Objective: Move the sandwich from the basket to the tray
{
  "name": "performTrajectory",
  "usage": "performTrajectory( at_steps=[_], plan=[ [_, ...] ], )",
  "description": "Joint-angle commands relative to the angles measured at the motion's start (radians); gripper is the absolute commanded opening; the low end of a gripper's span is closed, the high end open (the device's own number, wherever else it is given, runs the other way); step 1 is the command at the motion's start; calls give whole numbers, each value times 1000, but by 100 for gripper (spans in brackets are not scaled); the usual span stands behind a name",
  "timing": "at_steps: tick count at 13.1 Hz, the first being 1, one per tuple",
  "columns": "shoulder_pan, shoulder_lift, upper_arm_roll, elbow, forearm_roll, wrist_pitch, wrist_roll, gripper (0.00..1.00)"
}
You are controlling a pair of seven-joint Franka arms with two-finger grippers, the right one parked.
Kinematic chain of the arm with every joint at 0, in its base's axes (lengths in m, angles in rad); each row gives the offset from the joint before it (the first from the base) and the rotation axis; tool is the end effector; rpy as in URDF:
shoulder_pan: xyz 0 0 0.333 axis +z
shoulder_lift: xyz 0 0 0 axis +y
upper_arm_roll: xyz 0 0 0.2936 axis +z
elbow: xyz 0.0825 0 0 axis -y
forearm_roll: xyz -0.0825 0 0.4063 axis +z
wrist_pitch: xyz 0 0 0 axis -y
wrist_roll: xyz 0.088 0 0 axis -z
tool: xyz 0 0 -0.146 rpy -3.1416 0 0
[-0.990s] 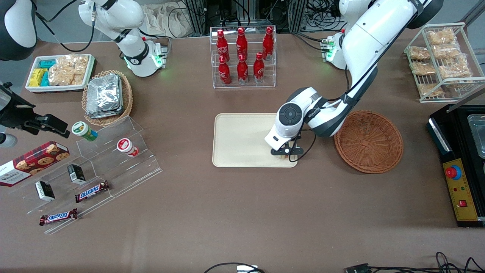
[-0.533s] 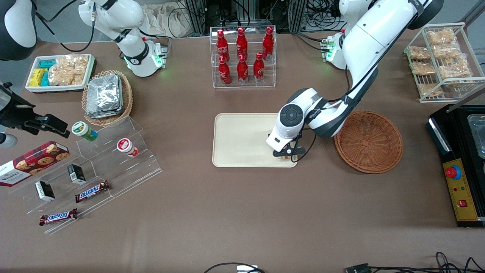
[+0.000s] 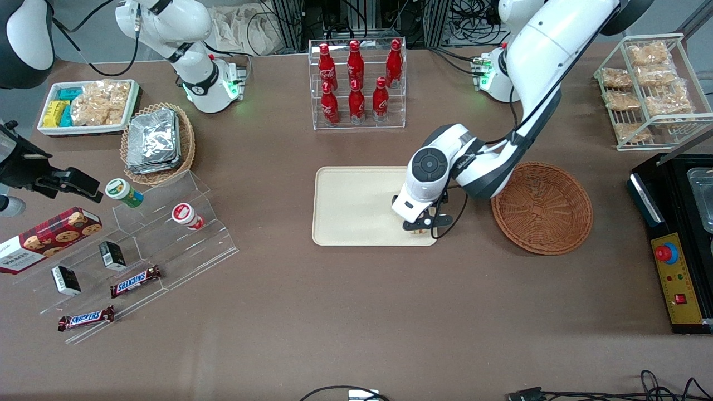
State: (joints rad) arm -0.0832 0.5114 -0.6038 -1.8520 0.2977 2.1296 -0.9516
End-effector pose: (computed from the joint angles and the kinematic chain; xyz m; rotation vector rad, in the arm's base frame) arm 0.4996 -0.3770 0.2047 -3.0682 -0.1999 0.1823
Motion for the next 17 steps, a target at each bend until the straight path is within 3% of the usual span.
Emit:
performTrajectory(
  at_steps=[1,3,6,11,15,17],
  plan=[
    [10,-183,-1,28,-87,-139,10,100],
    [26,-281,19,88,-95,-254,81,100],
    [16,-428,218,142,-222,-381,235,100],
    [8,-612,475,65,-265,-458,511,100],
    [7,-626,622,77,-330,-497,735,100],
    [7,-619,630,108,-324,-514,765,100]
  ],
)
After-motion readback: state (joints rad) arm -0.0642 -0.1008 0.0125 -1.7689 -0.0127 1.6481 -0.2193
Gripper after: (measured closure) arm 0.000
